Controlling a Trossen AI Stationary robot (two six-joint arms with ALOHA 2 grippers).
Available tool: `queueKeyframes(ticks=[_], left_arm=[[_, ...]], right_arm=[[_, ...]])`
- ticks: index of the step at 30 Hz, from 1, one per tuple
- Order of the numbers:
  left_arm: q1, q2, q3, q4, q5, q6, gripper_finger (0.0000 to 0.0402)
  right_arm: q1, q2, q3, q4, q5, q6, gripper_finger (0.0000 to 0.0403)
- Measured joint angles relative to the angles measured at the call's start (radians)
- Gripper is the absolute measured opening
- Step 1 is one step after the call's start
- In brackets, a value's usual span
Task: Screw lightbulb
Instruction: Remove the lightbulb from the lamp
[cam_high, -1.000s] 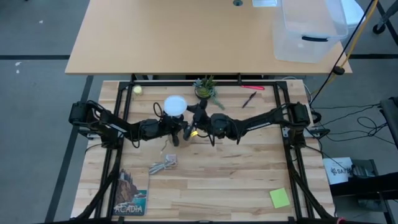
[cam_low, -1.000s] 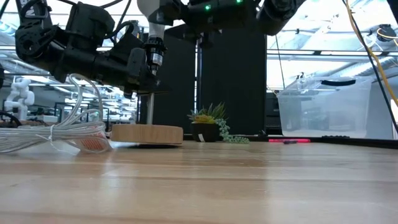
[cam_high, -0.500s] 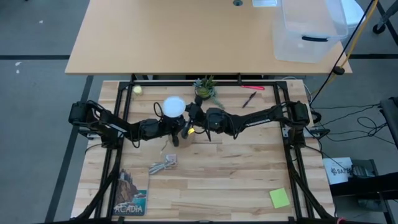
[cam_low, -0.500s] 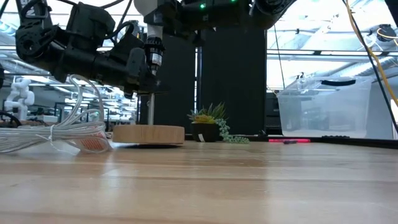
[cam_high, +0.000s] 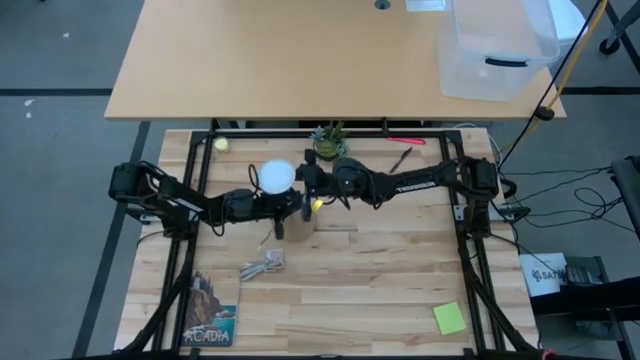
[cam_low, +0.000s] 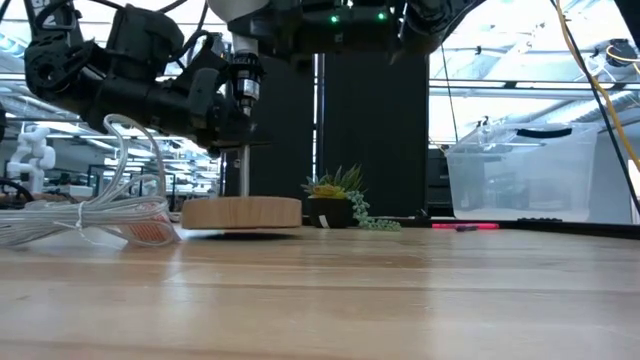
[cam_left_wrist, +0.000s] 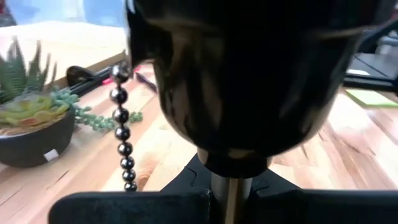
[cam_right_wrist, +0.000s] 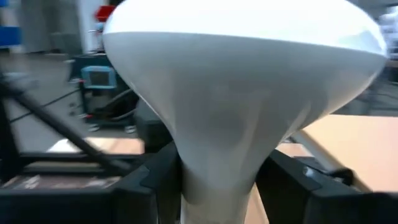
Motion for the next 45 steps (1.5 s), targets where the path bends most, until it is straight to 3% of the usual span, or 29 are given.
queueKeyframes(ticks=[9,18,24,29,33,45], left_arm=[[-0.001,0.000,0.004,-0.036,0.141,0.065,0.0023],[0.031,0.006,0.009,-0.041,0.246,0.084,0.0023],[0.059,0.099,0.008,0.031,0.265,0.065,0.0023],[0.060,0.201,0.005,0.195,0.273,0.053,0.0023],[0.061,0.228,0.004,0.236,0.266,0.041,0.0023],[0.050,0.233,0.002,0.276,0.189,0.022,0.0023]], right_arm=[[-0.082,0.005,0.000,-0.013,-0.390,-0.043,0.0167],[-0.137,0.009,0.002,0.028,-0.620,-0.064,0.0167],[-0.134,0.010,0.004,0.028,-0.620,-0.057,0.0183],[-0.122,0.007,0.006,0.023,-0.597,-0.053,0.0220],[-0.121,0.006,0.006,0.020,-0.596,-0.025,0.0247],[-0.066,0.006,0.006,-0.010,-0.392,-0.012,0.0258]])
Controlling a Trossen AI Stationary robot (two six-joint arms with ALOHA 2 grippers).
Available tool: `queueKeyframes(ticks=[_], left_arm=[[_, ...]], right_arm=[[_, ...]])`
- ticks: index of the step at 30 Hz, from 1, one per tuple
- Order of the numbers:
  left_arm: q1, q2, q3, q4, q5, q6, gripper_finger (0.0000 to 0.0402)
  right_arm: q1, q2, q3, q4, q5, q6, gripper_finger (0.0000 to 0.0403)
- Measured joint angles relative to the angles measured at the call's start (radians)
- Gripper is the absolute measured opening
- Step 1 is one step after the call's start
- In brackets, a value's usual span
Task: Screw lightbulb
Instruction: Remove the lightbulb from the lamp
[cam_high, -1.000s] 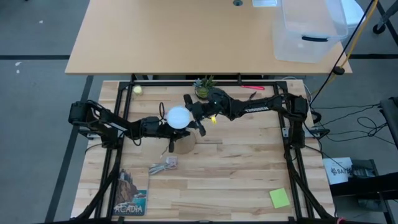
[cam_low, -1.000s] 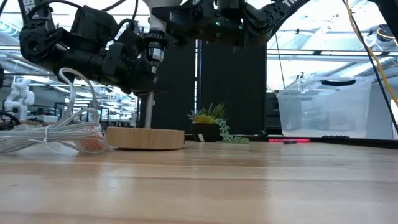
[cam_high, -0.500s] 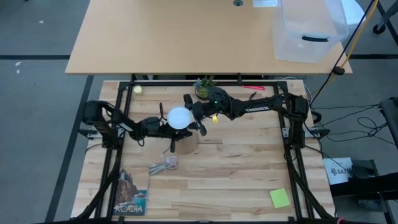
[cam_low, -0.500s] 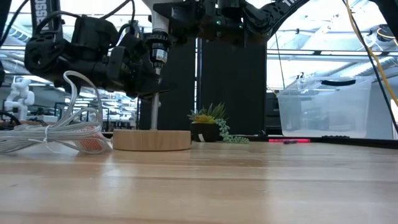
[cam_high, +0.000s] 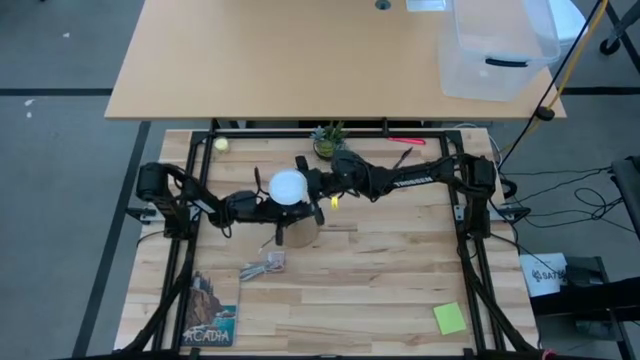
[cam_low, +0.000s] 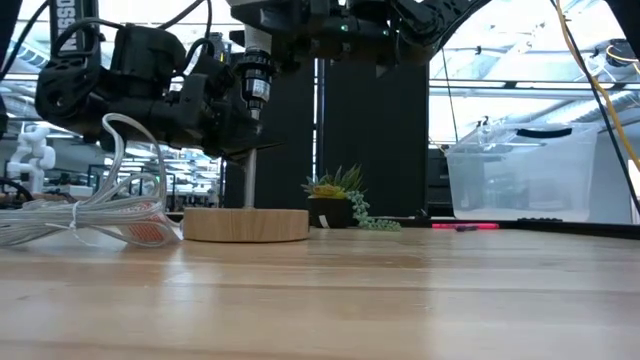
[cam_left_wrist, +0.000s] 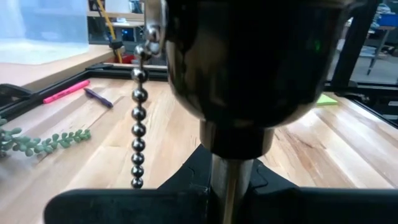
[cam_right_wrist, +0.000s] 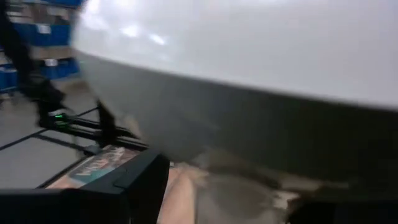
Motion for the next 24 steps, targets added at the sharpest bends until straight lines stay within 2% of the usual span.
queueKeyframes(ticks=[8,17,24], left_arm=[[-0.027,0.002,0.000,0.030,-0.067,-0.002,0.0023],[-0.033,0.001,0.000,0.036,-0.091,0.005,0.0022],[-0.033,0.002,0.000,0.049,-0.093,0.004,0.0022]], right_arm=[[0.036,-0.015,0.000,-0.038,0.199,-0.016,0.0258],[0.075,-0.103,-0.003,-0.176,0.348,-0.074,0.0258],[0.085,-0.163,-0.089,-0.158,0.415,-0.059,0.0258]])
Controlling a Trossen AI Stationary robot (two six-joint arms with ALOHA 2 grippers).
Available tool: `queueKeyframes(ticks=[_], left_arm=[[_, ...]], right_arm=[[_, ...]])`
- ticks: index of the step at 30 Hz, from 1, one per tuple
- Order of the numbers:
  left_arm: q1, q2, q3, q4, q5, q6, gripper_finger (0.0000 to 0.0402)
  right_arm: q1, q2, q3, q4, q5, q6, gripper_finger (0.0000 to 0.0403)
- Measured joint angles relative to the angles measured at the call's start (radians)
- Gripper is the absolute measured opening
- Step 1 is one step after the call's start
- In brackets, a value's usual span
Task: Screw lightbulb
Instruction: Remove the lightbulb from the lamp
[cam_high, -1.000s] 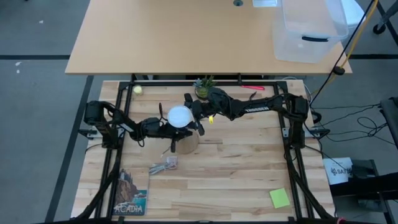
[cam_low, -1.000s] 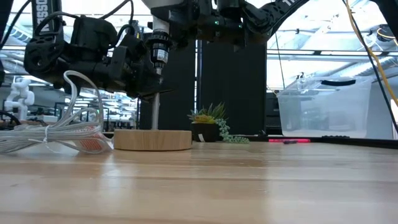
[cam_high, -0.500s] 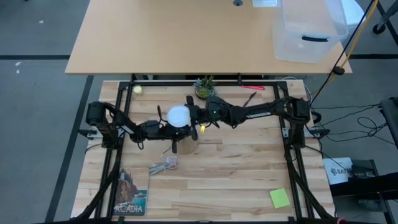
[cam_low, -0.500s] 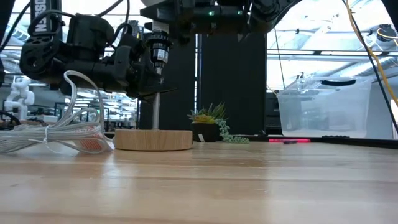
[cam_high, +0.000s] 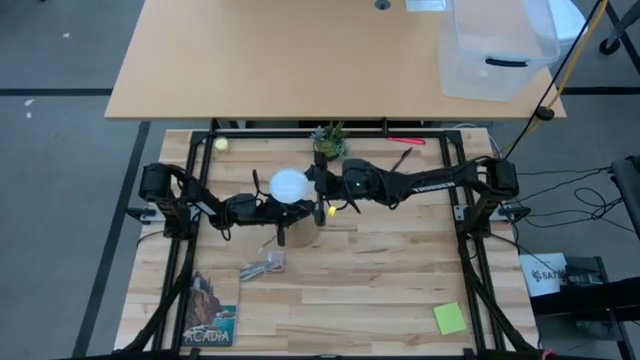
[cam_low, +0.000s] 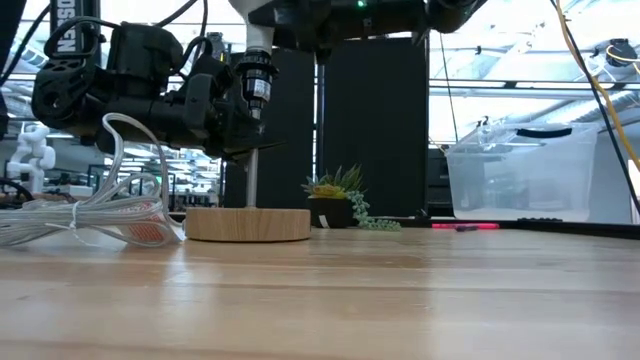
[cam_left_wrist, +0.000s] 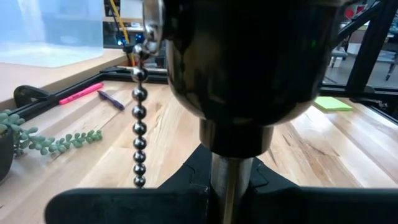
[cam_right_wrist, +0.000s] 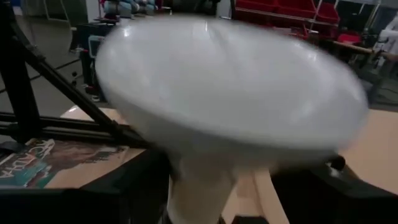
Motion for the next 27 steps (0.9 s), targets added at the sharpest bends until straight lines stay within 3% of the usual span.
queueKeyframes(ticks=[7,10,14,19,27], left_arm=[[0.000,0.000,0.000,0.000,-0.004,0.001,0.0022],[0.000,-0.001,0.000,-0.001,-0.008,0.000,0.0022],[-0.001,-0.001,0.000,0.003,-0.030,-0.003,0.0022],[0.000,-0.001,0.000,0.002,-0.089,-0.001,0.0022],[0.000,-0.001,0.000,0.002,-0.157,0.001,0.0022]], right_arm=[[0.011,-0.050,-0.160,0.151,0.023,0.053,0.0258],[0.039,-0.065,-0.225,0.254,0.085,0.071,0.0258],[0.116,-0.057,-0.287,0.398,0.276,0.036,0.0258],[0.194,-0.024,-0.270,0.459,0.542,-0.048,0.0258],[0.215,0.109,-0.144,0.440,0.612,-0.033,0.0258]])
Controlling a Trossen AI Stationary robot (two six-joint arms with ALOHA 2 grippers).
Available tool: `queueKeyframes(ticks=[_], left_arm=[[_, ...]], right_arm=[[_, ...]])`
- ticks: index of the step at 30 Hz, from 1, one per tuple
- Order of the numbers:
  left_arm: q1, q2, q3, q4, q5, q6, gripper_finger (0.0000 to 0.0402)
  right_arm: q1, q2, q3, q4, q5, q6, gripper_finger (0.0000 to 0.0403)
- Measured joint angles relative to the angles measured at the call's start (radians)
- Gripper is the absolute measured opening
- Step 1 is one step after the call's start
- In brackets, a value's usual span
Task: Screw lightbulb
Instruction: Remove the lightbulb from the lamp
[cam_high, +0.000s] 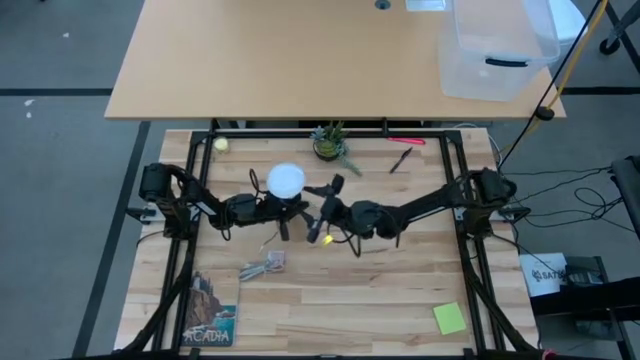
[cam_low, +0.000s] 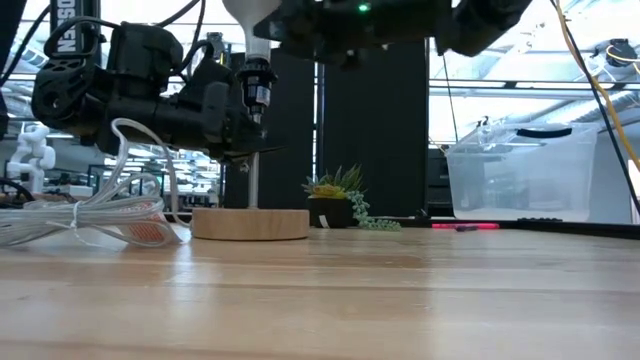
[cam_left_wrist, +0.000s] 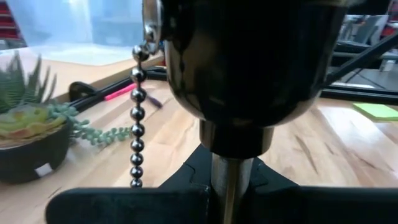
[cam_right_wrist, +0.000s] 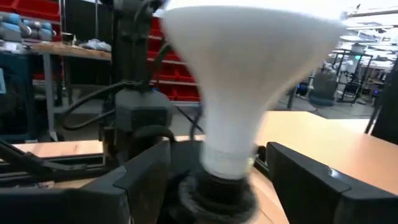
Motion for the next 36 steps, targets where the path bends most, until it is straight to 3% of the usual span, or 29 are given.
queueKeyframes(ticks=[4,14,26,33,36], left_arm=[[0.000,0.000,0.001,-0.003,-0.032,-0.002,0.0022],[-0.001,-0.001,0.001,-0.008,-0.054,-0.002,0.0022],[0.000,-0.002,-0.001,-0.014,-0.023,0.007,0.0022],[0.002,-0.002,-0.002,-0.016,0.050,0.006,0.0022],[0.001,-0.002,0.001,-0.017,0.110,0.017,0.0022]], right_arm=[[0.000,0.054,0.083,-0.061,0.096,0.002,0.0258],[-0.056,0.125,0.269,-0.236,0.085,0.055,0.0253],[-0.091,0.118,0.269,-0.243,-0.092,0.018,0.0152],[-0.121,0.111,0.269,-0.263,-0.212,0.049,0.0148],[-0.142,0.096,0.269,-0.299,-0.326,0.055,0.0150]])
